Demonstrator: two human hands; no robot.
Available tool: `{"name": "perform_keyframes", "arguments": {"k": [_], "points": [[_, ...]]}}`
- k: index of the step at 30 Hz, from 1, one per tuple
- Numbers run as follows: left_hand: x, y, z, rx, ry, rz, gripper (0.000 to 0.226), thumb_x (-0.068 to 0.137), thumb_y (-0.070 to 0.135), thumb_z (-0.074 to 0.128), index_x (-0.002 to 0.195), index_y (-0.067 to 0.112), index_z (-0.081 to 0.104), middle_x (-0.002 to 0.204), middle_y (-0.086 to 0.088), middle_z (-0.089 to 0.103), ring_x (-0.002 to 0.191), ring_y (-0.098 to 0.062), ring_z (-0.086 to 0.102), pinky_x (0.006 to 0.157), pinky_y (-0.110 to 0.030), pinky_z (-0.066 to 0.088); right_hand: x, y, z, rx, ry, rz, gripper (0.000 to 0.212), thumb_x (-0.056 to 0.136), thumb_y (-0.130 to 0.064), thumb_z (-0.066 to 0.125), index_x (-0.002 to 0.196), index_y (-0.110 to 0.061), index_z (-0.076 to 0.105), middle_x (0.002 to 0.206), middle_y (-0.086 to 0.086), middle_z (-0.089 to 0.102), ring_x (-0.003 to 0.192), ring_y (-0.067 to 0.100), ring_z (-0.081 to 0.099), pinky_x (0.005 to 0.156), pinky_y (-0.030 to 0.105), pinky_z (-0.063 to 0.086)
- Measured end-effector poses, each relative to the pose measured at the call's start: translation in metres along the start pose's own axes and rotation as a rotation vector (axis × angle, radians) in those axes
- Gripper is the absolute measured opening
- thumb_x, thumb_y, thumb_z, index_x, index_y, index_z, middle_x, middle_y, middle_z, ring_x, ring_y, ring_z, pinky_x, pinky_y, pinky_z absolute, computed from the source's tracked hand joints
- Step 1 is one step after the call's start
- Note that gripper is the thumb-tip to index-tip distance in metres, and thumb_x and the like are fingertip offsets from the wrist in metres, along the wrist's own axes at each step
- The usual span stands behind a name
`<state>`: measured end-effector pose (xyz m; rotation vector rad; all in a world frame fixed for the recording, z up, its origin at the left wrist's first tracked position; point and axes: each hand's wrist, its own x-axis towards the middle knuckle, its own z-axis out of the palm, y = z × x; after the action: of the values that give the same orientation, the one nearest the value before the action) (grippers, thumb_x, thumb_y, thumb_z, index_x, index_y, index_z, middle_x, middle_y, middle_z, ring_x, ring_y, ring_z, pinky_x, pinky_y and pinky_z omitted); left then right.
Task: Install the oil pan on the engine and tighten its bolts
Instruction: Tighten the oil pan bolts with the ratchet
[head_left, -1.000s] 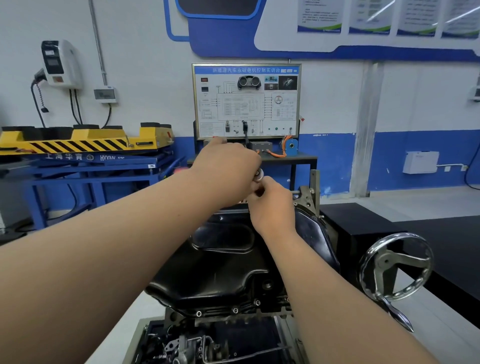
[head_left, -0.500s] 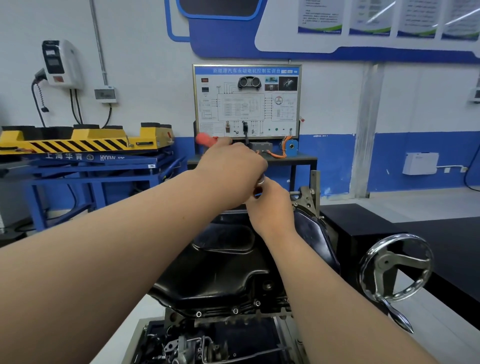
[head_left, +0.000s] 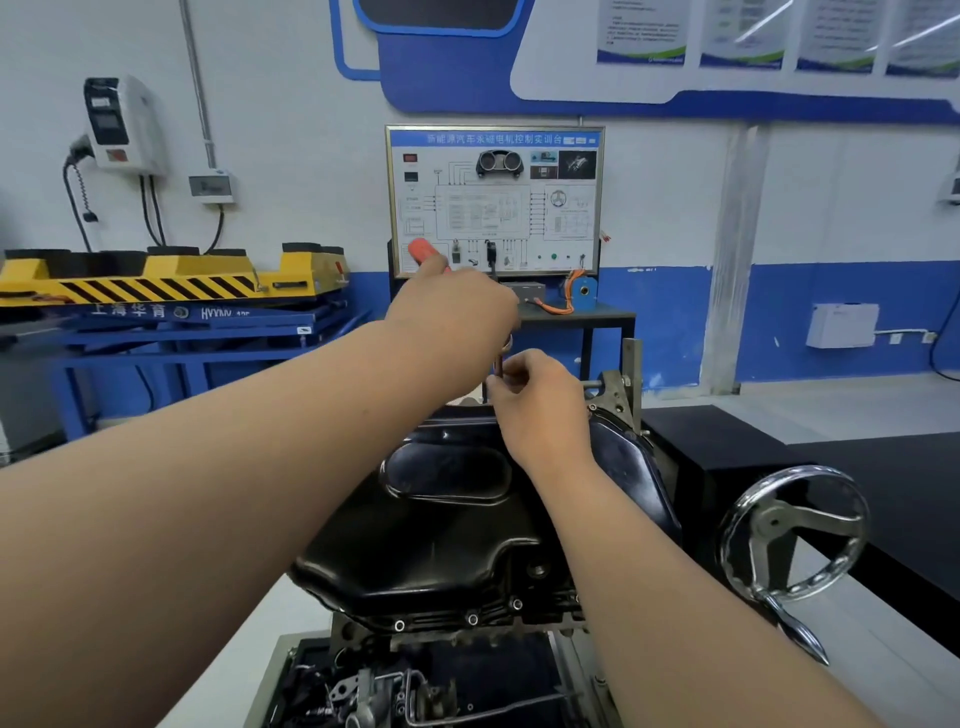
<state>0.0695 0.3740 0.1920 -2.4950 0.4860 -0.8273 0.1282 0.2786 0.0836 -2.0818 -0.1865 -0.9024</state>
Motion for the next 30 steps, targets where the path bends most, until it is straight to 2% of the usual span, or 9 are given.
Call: {"name": "perform_keyframes", "arguments": {"k": [3, 5, 11, 14, 16, 19, 22, 25, 30], "points": [[-0.001, -0.001, 0.006, 0.062, 0.085, 0.033, 0.025, 0.091, 0.016, 0.051, 0.110, 0.028, 0.061, 0.102, 0.002, 0.063, 0.099, -0.022, 0.051, 0.096, -0.037, 0.031, 0.000, 0.003, 0.000, -0.022, 0.019, -0.039, 0.013, 0.089, -0.025, 0.061, 0.099, -0.019, 0.064, 0.092, -0.005, 0.058, 0.075, 0.006, 0.048, 0.056, 0.006, 0.028], [-0.003, -0.001, 0.008, 0.019, 0.105, 0.024, 0.012, 0.092, 0.030, 0.049, 0.093, 0.024, 0.059, 0.088, 0.002, 0.062, 0.084, -0.021, 0.051, 0.092, -0.035, 0.031, -0.001, 0.003, 0.000, -0.020, 0.019, -0.049, 0.010, 0.089, -0.022, 0.059, 0.096, -0.019, 0.065, 0.090, -0.005, 0.059, 0.074, 0.007, 0.048, 0.055, 0.006, 0.027], [-0.006, 0.004, 0.009, -0.136, 0.059, -0.113, 0.054, 0.085, 0.065, 0.042, 0.057, 0.019, 0.034, 0.058, 0.001, 0.037, 0.053, -0.012, 0.030, 0.074, -0.035, 0.029, 0.001, 0.000, -0.004, -0.128, -0.028, -0.026, 0.011, 0.085, -0.010, 0.049, 0.076, -0.015, 0.050, 0.076, -0.001, 0.054, 0.064, 0.013, 0.046, 0.046, 0.021, 0.026], [-0.004, 0.009, 0.003, -0.134, 0.034, -0.073, 0.038, 0.090, 0.046, 0.048, 0.066, 0.016, 0.046, 0.062, 0.002, 0.042, 0.058, -0.016, 0.040, 0.072, -0.035, 0.033, -0.001, 0.000, -0.004, -0.070, 0.004, -0.002, 0.022, 0.083, -0.012, 0.053, 0.067, -0.022, 0.042, 0.073, -0.004, 0.051, 0.058, 0.007, 0.040, 0.046, 0.021, 0.025], [-0.003, 0.011, -0.001, -0.089, 0.002, 0.021, 0.010, 0.090, 0.026, 0.051, 0.085, 0.019, 0.057, 0.073, 0.004, 0.051, 0.074, -0.019, 0.049, 0.083, -0.035, 0.034, -0.002, -0.001, -0.004, -0.025, -0.003, -0.009, 0.015, 0.085, -0.018, 0.057, 0.072, -0.021, 0.050, 0.078, -0.003, 0.055, 0.062, 0.008, 0.046, 0.049, 0.019, 0.031], [-0.004, 0.010, 0.001, 0.002, 0.020, 0.107, 0.030, 0.085, 0.009, 0.052, 0.108, 0.027, 0.058, 0.103, 0.004, 0.059, 0.103, -0.021, 0.051, 0.093, -0.035, 0.031, -0.002, -0.001, -0.003, 0.005, -0.025, -0.029, 0.005, 0.087, -0.022, 0.058, 0.083, -0.019, 0.059, 0.083, -0.004, 0.061, 0.072, 0.010, 0.054, 0.055, 0.014, 0.035], [-0.005, 0.008, 0.008, 0.054, 0.101, 0.137, 0.032, 0.090, 0.015, 0.050, 0.118, 0.027, 0.057, 0.114, 0.003, 0.058, 0.113, -0.022, 0.047, 0.098, -0.037, 0.032, -0.002, -0.001, -0.005, 0.019, -0.017, -0.044, 0.011, 0.087, -0.020, 0.057, 0.076, -0.021, 0.055, 0.079, -0.002, 0.061, 0.069, 0.012, 0.052, 0.052, 0.016, 0.033], [-0.006, 0.006, 0.013, 0.005, 0.132, 0.105, 0.020, 0.093, 0.035, 0.046, 0.103, 0.025, 0.061, 0.099, 0.003, 0.063, 0.098, -0.021, 0.054, 0.094, -0.036, 0.033, -0.003, 0.000, -0.006, 0.000, 0.017, -0.035, 0.021, 0.085, -0.014, 0.053, 0.067, -0.022, 0.047, 0.073, 0.001, 0.058, 0.064, 0.014, 0.048, 0.048, 0.020, 0.030], [-0.010, 0.007, 0.016, -0.098, 0.048, -0.030, 0.050, 0.085, 0.063, 0.042, 0.062, 0.018, 0.048, 0.058, 0.004, 0.042, 0.053, -0.009, 0.034, 0.092, -0.040, 0.033, -0.001, 0.000, -0.006, -0.146, -0.034, -0.037, 0.026, 0.085, -0.009, 0.046, 0.064, -0.023, 0.039, 0.065, -0.006, 0.048, 0.056, 0.009, 0.040, 0.043, 0.018, 0.028]]}}
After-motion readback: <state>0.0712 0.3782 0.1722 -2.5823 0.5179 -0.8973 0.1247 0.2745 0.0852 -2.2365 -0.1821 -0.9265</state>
